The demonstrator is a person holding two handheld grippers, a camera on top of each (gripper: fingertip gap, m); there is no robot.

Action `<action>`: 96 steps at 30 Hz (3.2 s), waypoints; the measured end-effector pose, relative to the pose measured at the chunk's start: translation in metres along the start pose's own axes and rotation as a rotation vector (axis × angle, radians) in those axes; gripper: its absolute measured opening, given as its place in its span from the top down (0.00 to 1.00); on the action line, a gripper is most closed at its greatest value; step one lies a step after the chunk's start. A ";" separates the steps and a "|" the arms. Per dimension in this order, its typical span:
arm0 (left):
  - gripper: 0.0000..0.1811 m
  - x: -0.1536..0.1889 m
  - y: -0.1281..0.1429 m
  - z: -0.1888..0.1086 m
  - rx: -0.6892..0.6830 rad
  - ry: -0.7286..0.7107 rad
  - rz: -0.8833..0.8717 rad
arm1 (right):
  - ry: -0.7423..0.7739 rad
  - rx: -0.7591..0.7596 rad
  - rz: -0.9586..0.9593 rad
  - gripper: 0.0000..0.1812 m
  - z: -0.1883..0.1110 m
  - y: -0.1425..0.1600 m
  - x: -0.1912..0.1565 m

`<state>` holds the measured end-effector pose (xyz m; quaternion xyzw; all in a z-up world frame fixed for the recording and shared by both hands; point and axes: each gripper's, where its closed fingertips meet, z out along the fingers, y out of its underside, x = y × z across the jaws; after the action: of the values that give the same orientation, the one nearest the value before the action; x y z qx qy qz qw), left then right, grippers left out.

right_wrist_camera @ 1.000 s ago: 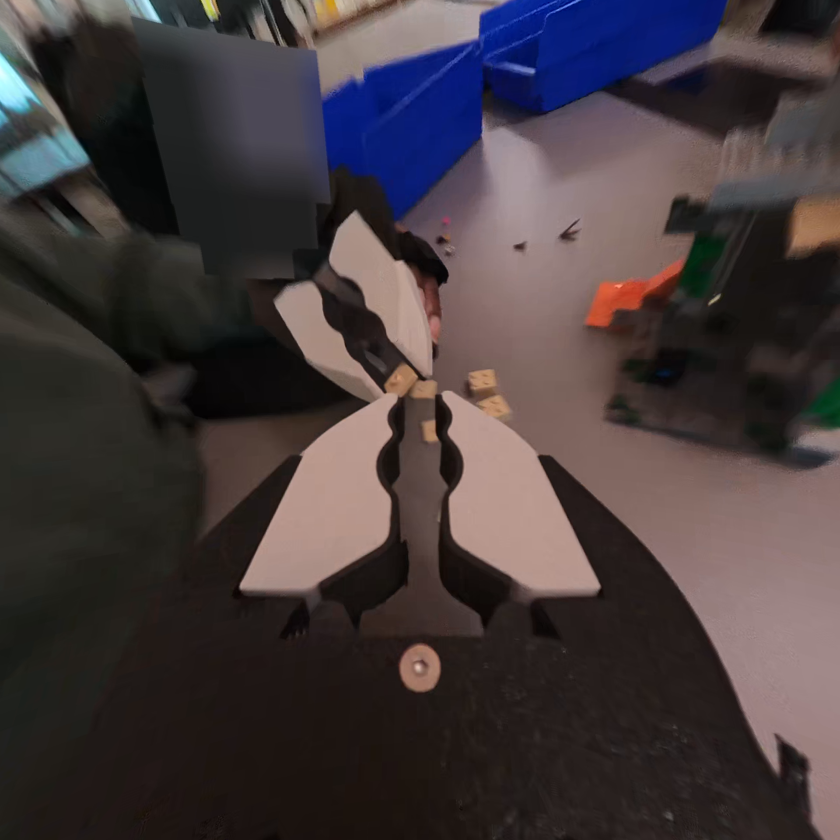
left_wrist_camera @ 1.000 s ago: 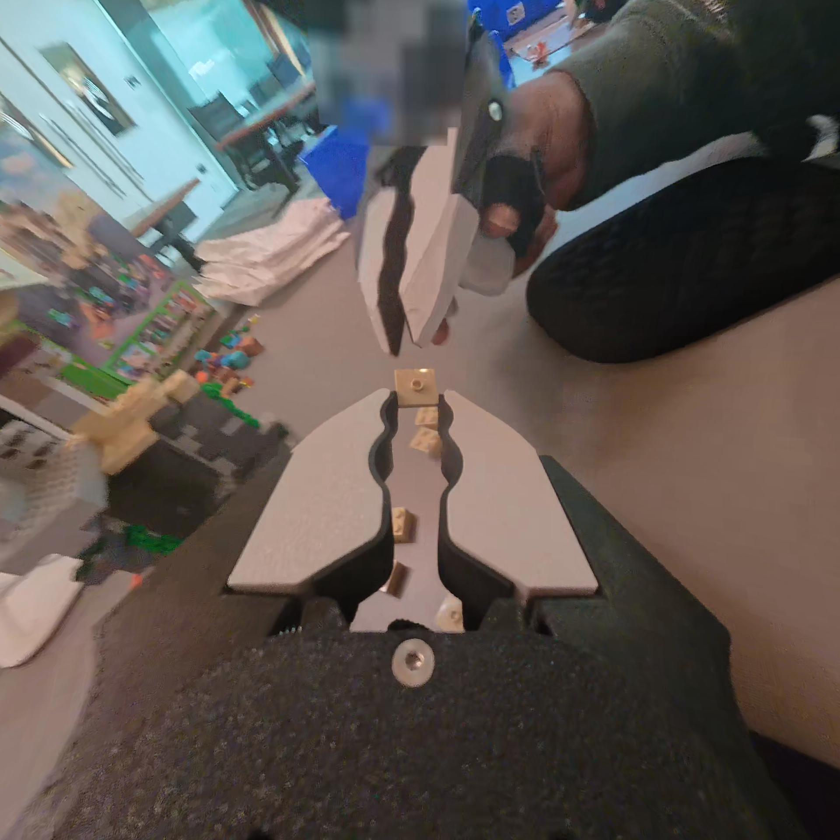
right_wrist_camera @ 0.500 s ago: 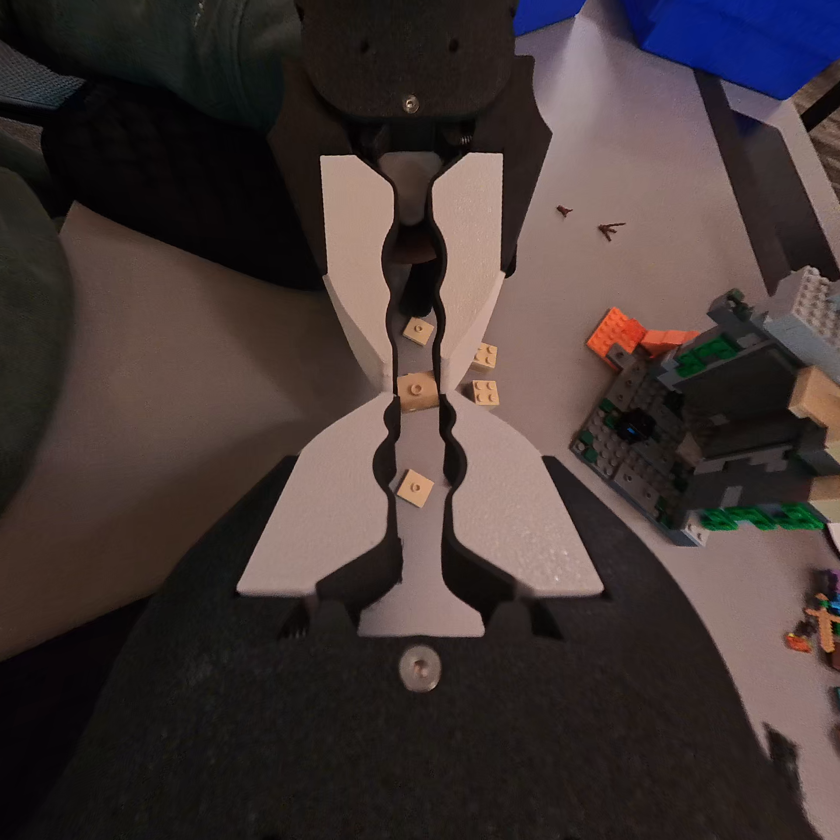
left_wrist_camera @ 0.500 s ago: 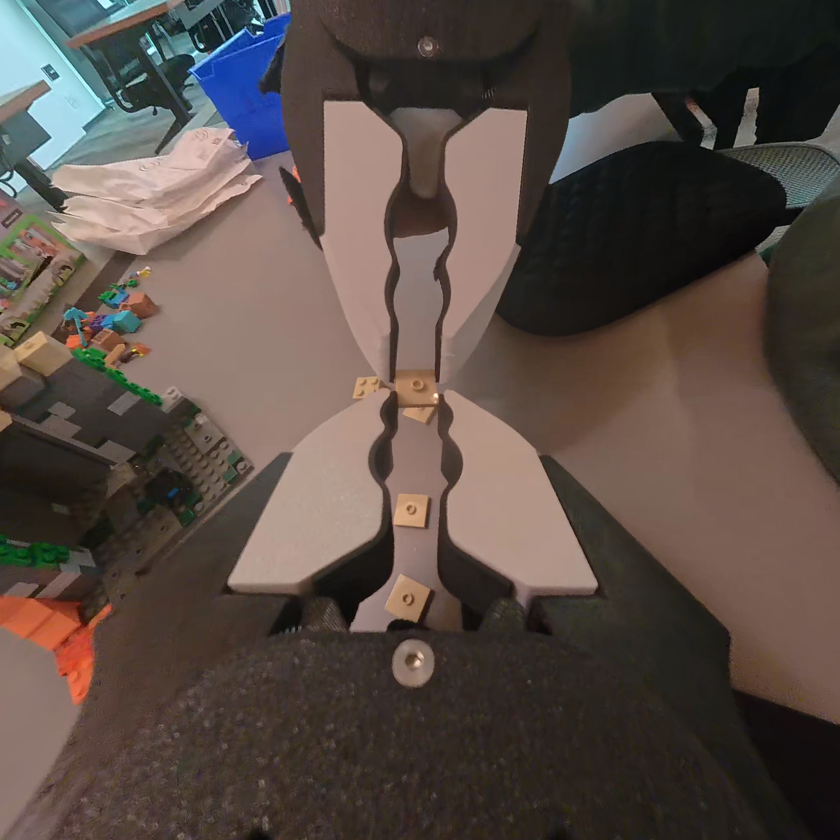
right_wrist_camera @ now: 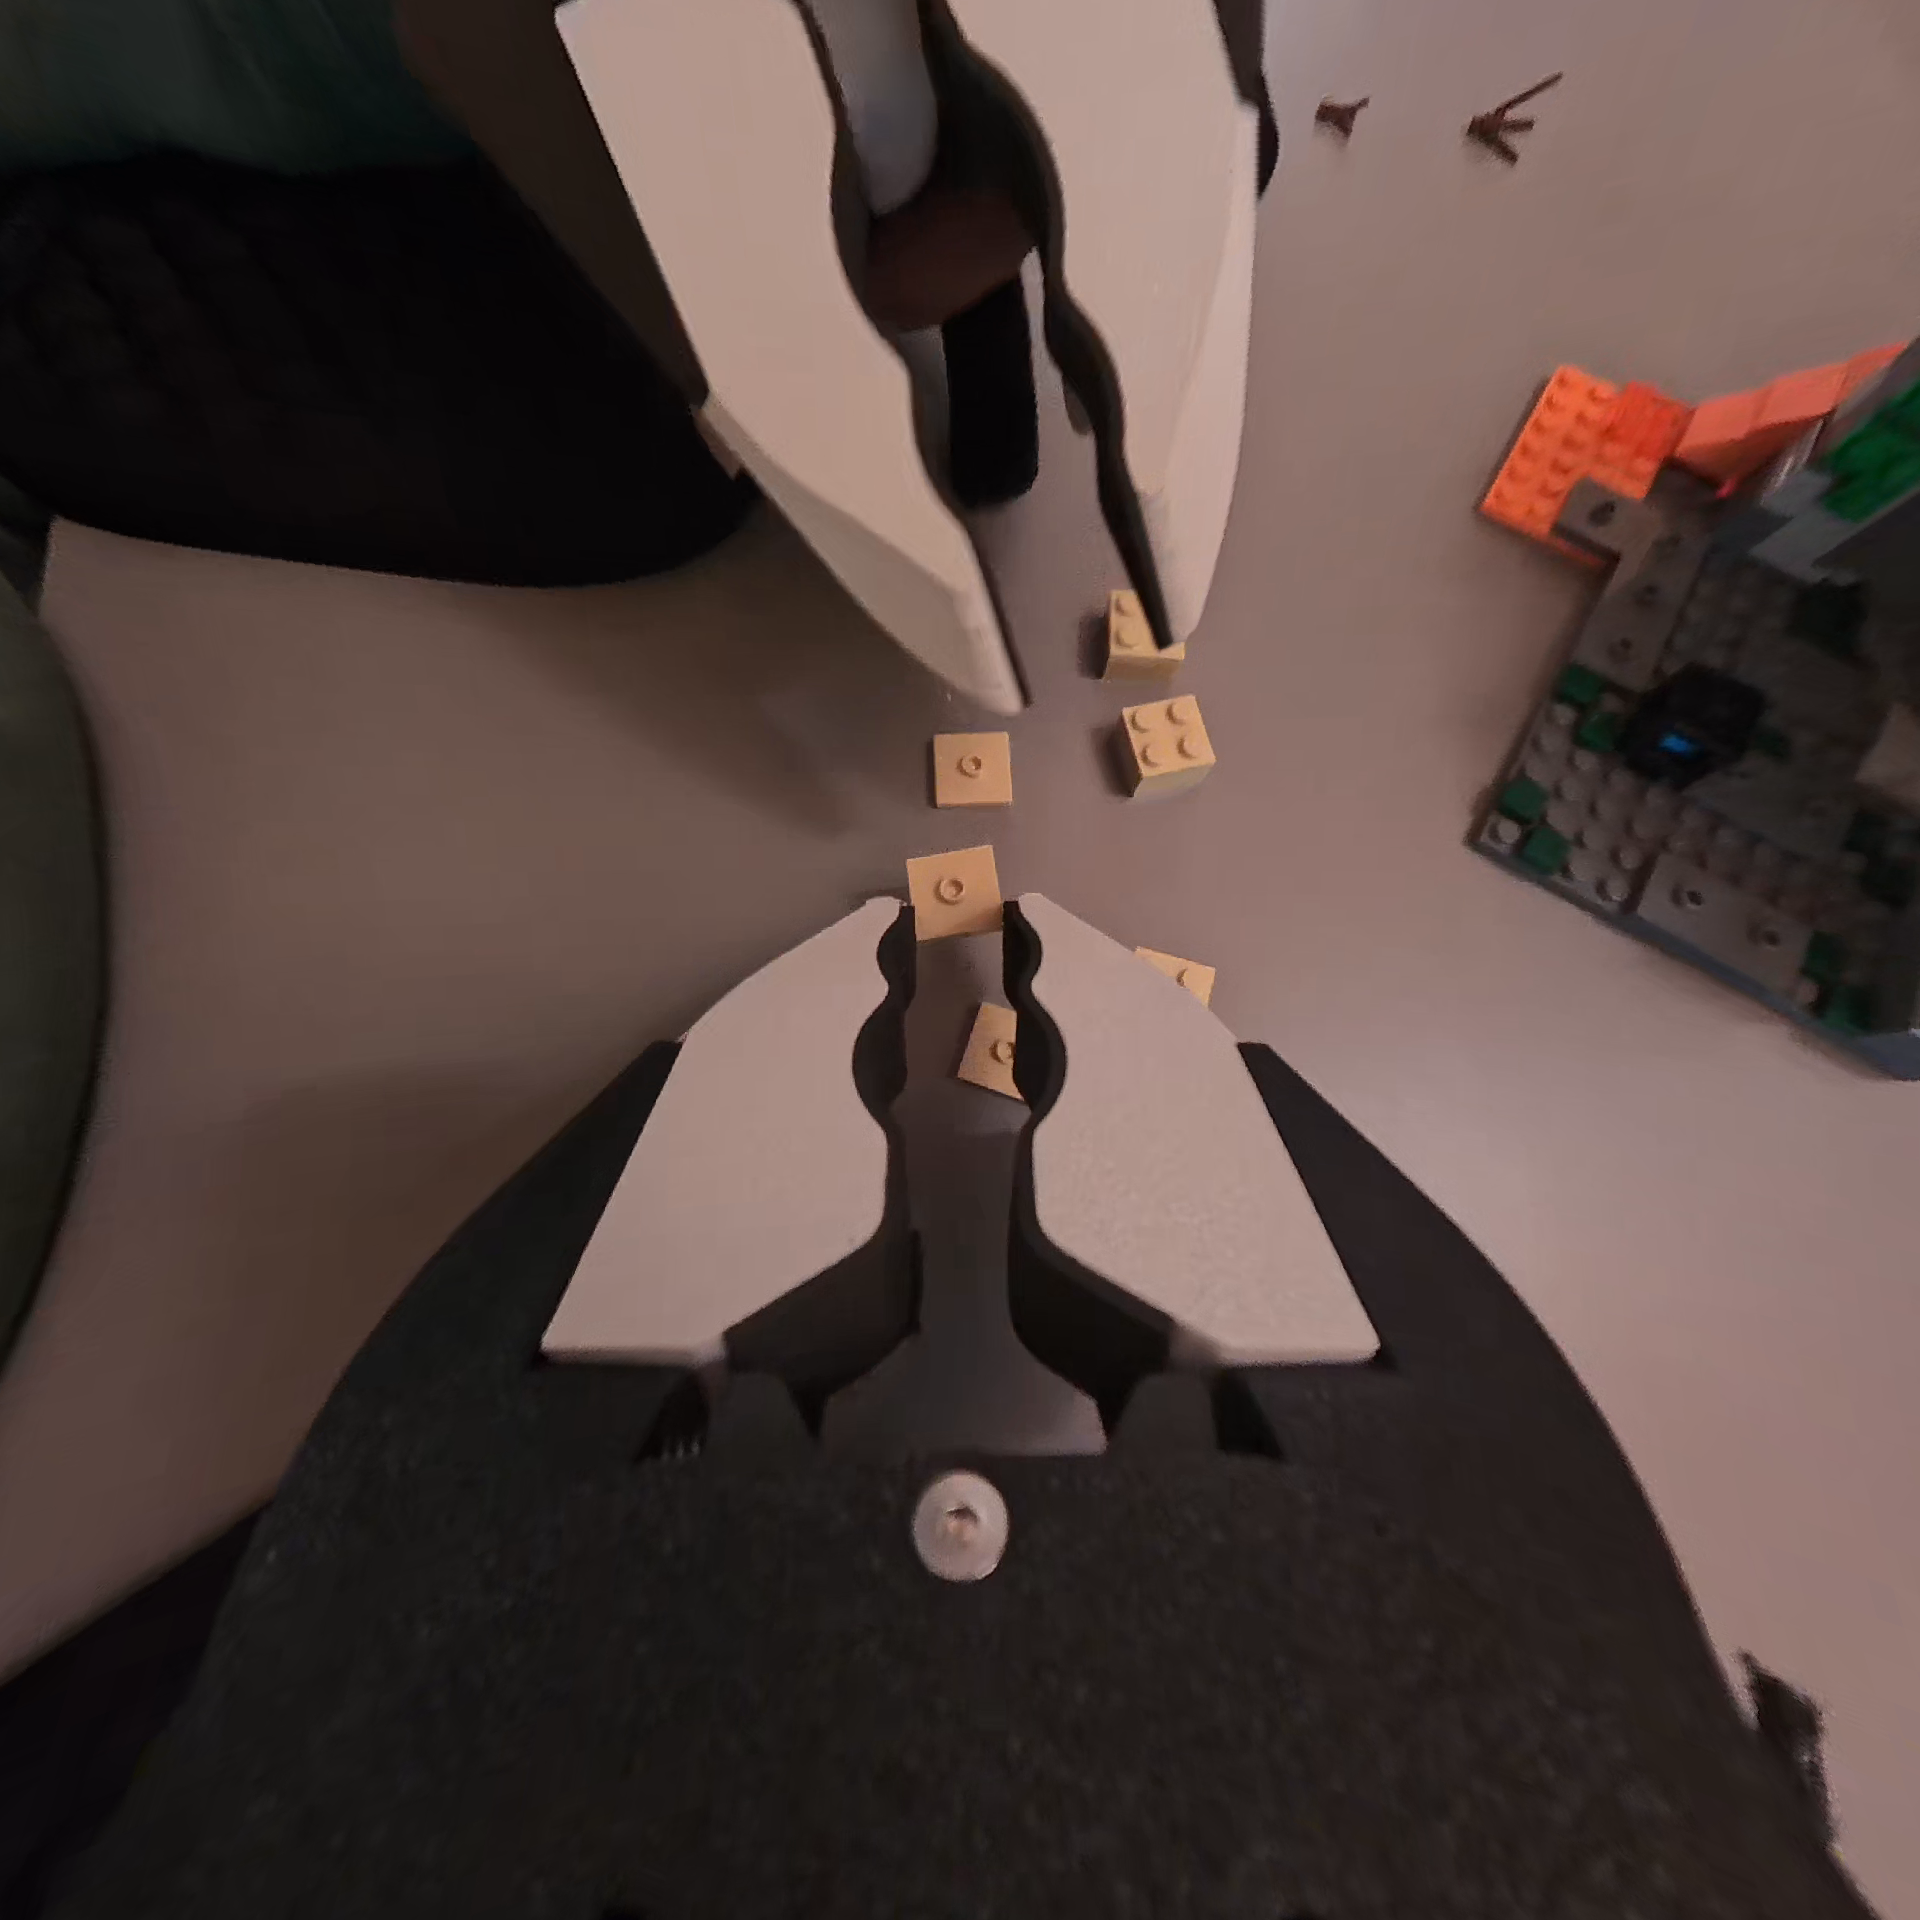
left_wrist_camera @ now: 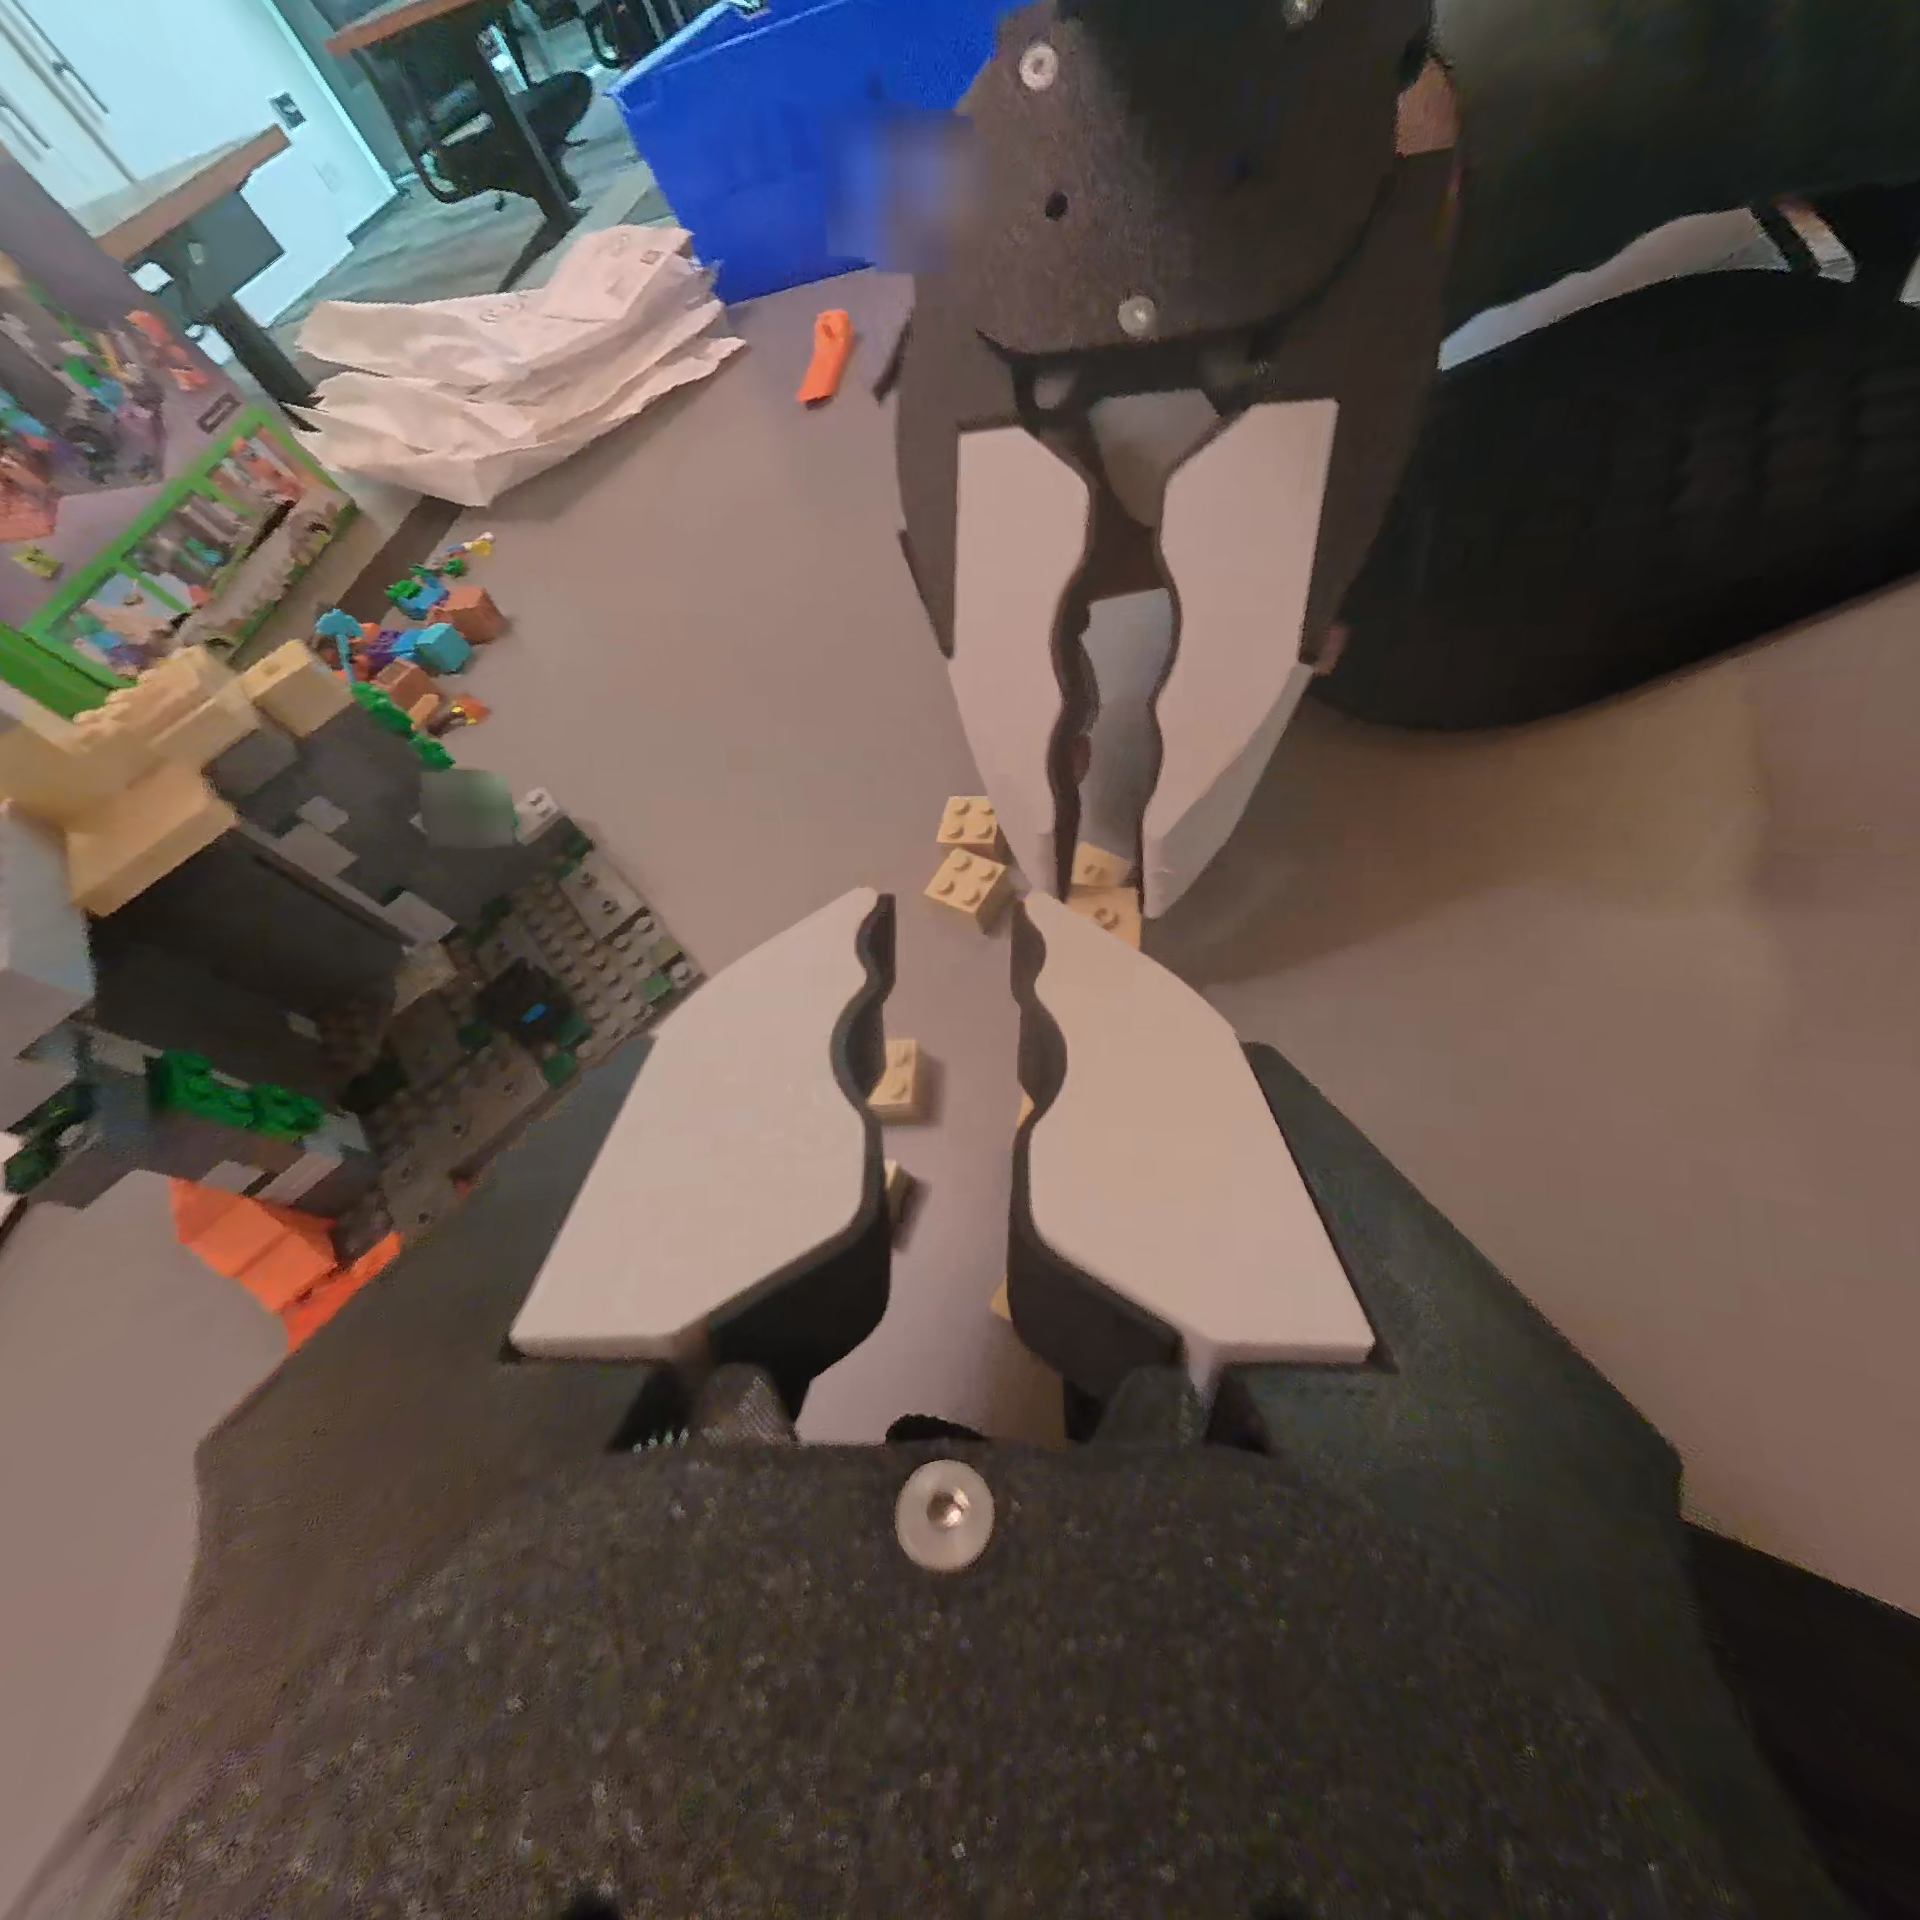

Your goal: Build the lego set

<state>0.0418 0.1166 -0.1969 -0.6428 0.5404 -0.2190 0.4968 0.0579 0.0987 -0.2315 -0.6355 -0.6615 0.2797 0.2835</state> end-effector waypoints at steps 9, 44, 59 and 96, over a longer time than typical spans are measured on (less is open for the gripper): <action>1.00 -0.028 -0.004 -0.009 0.058 -0.155 -0.043 | -0.005 -0.102 0.015 0.91 0.012 0.008 -0.001; 1.00 -0.057 -0.001 -0.023 0.084 -0.317 -0.149 | 0.145 0.052 0.104 0.87 -0.024 -0.003 0.013; 1.00 -0.060 -0.005 -0.028 0.103 -0.342 -0.149 | 0.180 0.171 0.145 0.89 -0.023 -0.007 0.013; 1.00 -0.063 0.015 -0.024 -0.008 -0.350 -0.188 | 0.055 -0.196 -0.044 0.91 -0.013 0.032 0.042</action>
<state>-0.0050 0.1658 -0.1844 -0.7208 0.3840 -0.1470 0.5580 0.0876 0.1422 -0.2452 -0.6530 -0.6915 0.1899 0.2438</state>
